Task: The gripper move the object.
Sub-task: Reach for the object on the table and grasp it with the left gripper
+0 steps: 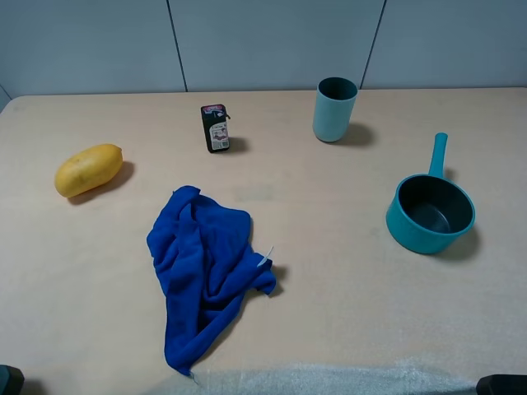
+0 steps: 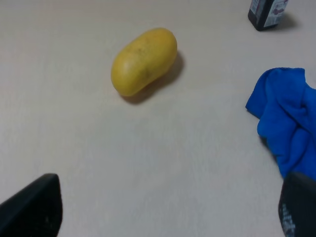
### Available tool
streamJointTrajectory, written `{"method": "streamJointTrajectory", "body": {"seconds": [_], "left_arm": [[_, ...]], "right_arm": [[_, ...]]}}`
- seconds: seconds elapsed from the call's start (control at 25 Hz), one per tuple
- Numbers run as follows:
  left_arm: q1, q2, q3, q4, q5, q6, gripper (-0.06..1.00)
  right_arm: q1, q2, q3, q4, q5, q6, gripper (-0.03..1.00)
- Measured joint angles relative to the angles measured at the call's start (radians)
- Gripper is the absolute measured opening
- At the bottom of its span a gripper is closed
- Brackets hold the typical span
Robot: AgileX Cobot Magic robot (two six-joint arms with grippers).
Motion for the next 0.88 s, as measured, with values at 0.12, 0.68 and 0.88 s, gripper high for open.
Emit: {"method": "streamJointTrajectory", "body": {"seconds": [0.12,0.68,0.88], "left_arm": [[0.0,0.0,0.0,0.0,0.0,0.0,0.88],[0.0,0.0,0.0,0.0,0.0,0.0,0.88],[0.0,0.0,0.0,0.0,0.0,0.0,0.88]], "right_arm": [[0.0,0.0,0.0,0.0,0.0,0.0,0.69],[0.0,0.0,0.0,0.0,0.0,0.0,0.69],[0.0,0.0,0.0,0.0,0.0,0.0,0.69]]}}
